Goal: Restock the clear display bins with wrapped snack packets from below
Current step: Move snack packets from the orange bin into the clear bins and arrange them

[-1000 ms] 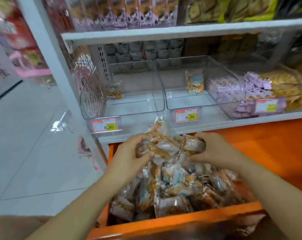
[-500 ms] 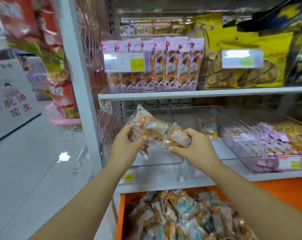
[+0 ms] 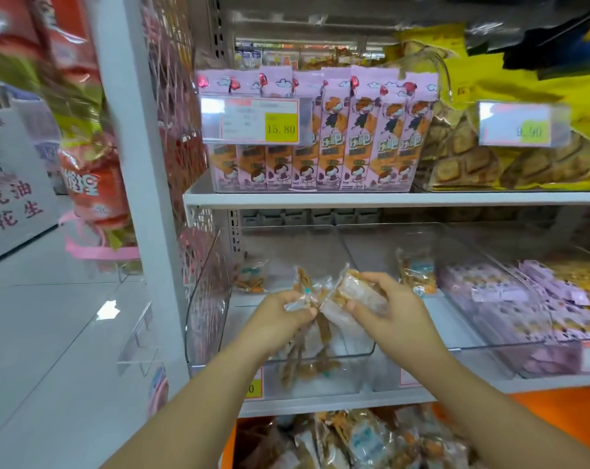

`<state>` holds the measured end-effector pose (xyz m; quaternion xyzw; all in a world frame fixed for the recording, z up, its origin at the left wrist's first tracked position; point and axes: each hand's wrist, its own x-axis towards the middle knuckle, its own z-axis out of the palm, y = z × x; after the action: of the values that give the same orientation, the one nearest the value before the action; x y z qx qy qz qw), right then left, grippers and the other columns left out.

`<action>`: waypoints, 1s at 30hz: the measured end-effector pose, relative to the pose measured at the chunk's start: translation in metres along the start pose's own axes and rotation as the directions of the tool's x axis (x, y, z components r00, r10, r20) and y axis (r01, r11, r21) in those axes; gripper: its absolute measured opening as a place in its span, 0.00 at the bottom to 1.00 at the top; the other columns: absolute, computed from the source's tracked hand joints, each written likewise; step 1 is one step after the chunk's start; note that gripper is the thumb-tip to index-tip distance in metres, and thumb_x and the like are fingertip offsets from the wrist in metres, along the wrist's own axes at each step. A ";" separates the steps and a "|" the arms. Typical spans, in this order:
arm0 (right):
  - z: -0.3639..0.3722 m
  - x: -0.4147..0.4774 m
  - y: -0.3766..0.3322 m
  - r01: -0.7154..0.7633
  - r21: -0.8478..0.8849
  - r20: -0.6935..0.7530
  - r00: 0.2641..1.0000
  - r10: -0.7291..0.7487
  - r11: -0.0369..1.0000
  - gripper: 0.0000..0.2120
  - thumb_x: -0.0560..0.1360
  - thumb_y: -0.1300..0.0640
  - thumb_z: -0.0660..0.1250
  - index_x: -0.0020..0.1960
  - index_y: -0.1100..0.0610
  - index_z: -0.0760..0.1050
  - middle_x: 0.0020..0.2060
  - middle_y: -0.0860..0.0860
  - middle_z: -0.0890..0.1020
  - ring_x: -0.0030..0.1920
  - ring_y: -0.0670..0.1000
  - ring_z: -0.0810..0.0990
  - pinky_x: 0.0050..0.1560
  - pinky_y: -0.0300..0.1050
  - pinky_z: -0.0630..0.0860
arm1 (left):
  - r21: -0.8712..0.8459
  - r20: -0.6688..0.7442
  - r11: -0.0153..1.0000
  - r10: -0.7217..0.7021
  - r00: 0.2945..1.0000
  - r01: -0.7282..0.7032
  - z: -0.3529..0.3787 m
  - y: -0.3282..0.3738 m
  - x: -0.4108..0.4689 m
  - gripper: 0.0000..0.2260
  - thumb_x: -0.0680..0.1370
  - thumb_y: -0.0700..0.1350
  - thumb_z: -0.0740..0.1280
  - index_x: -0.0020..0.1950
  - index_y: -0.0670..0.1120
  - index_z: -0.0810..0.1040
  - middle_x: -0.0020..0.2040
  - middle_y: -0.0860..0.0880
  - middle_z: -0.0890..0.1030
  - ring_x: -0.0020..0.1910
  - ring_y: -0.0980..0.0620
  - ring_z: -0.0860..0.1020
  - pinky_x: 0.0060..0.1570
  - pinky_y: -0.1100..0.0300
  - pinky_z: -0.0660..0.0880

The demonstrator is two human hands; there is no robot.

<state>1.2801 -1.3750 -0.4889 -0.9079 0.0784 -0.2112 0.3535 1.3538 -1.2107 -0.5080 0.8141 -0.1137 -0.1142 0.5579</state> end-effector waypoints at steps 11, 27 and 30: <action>-0.013 -0.019 -0.025 0.338 0.169 -0.423 0.873 -0.241 0.926 0.14 0.68 0.62 0.75 0.48 0.49 0.75 0.41 0.39 0.79 0.44 0.40 0.78 0.44 0.32 0.74 | -0.647 -0.024 0.762 0.016 1.000 -0.028 -0.020 0.026 -0.050 0.08 0.80 0.44 0.63 0.55 0.49 0.80 0.47 0.48 0.84 0.46 0.50 0.82 0.37 0.56 0.79; -0.015 -0.062 -0.065 0.370 0.186 0.081 0.917 -0.390 0.910 0.18 0.73 0.56 0.70 0.50 0.32 0.72 0.63 0.31 0.64 0.62 0.29 0.65 0.55 0.19 0.60 | -0.887 0.314 0.370 0.046 0.948 0.276 -0.033 0.026 -0.110 0.22 0.78 0.58 0.58 0.63 0.45 0.78 0.54 0.43 0.83 0.50 0.45 0.82 0.49 0.32 0.74; -0.016 -0.062 -0.069 0.279 0.222 0.105 0.946 -0.308 0.934 0.22 0.71 0.58 0.73 0.53 0.36 0.68 0.55 0.33 0.72 0.55 0.29 0.70 0.50 0.20 0.64 | -0.885 0.322 0.371 0.057 0.945 0.279 -0.034 0.026 -0.108 0.20 0.79 0.55 0.58 0.63 0.44 0.78 0.55 0.42 0.82 0.50 0.45 0.82 0.39 0.39 0.78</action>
<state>1.2167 -1.3158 -0.4524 -0.8806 -0.1050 -0.2055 0.4138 1.2607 -1.1563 -0.4659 0.3428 -0.0579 -0.3174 0.8823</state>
